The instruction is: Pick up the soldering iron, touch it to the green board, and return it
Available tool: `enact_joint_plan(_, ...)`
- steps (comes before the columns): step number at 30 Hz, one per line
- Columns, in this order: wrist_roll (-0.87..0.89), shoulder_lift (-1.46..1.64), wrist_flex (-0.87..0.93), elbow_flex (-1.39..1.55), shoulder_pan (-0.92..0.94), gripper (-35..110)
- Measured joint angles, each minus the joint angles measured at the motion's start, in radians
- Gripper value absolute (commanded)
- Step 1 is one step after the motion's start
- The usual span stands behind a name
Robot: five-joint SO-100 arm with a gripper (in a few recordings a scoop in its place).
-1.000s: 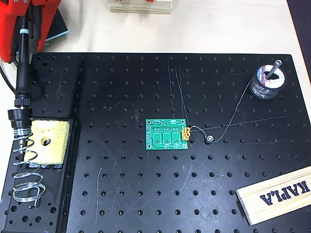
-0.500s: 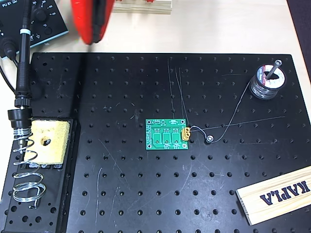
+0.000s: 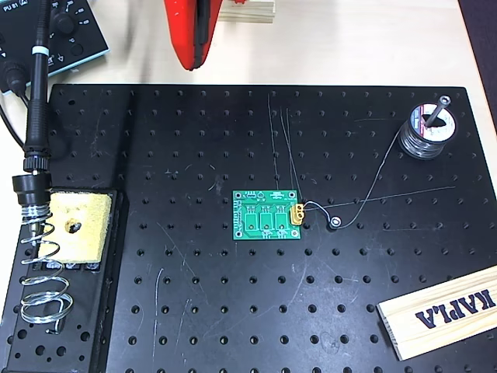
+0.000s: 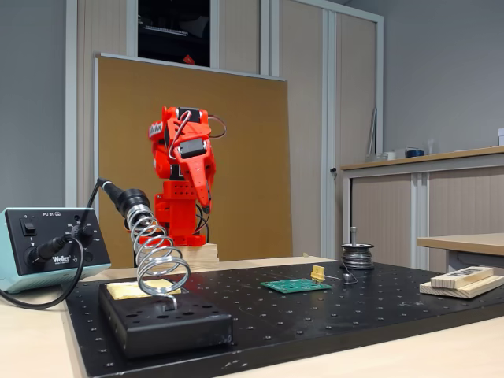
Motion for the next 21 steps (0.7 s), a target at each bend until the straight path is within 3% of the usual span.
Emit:
enact_joint_plan(10, -0.192, 0.430, 0.192, 0.238, 0.014, 0)
enact_joint_plan(21, -0.341, 0.474, 0.245, 0.293, 0.026, 0)
